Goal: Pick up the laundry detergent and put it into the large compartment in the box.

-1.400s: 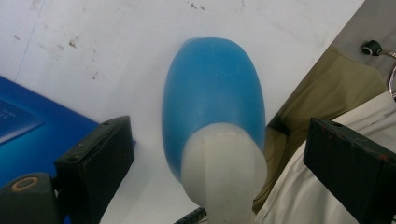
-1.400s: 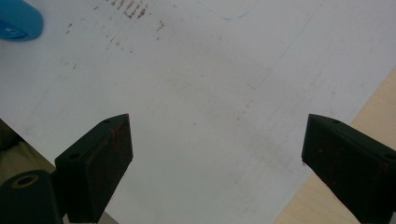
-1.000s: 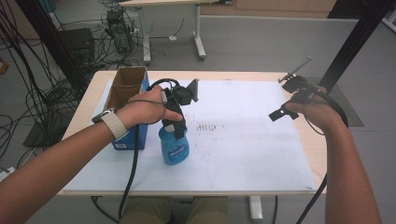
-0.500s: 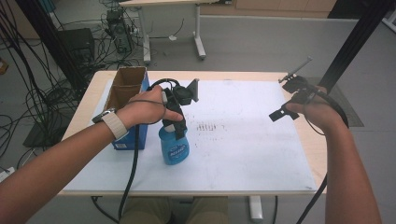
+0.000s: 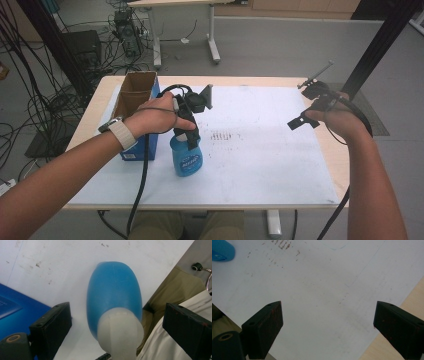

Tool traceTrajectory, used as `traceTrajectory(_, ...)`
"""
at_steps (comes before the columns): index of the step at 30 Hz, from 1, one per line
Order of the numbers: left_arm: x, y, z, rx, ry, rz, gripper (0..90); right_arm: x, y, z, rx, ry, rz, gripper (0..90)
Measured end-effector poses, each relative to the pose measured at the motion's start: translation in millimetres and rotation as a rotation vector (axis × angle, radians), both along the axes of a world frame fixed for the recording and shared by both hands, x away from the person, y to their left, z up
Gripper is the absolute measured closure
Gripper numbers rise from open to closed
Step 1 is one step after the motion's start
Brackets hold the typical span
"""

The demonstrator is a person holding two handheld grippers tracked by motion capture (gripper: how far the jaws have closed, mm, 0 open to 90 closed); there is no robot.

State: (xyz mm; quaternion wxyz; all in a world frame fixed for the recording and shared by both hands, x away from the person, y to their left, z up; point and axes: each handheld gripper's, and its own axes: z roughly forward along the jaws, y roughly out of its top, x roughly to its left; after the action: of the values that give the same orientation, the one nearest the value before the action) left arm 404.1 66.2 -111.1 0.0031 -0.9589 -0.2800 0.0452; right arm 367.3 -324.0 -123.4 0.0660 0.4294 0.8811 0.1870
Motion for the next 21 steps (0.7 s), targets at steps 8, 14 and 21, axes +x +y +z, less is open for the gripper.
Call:
traceTrajectory(8, 0.7, 1.6, -0.9, -0.001, -0.001, 0.002, 9.0, 0.8, 0.8, -0.2, 0.0, 0.0, 0.003, 8.7)
traceTrajectory(14, 0.7, 2.3, -1.6, -0.001, 0.0, 0.005, 9.0, 1.4, 1.8, -0.4, 0.0, 0.002, 0.005, 8.7)
traceTrajectory(21, 1.5, 3.0, -3.1, -0.003, 0.004, 0.009, 9.1, 1.6, 2.0, -0.4, 0.001, 0.003, 0.006, 8.7)
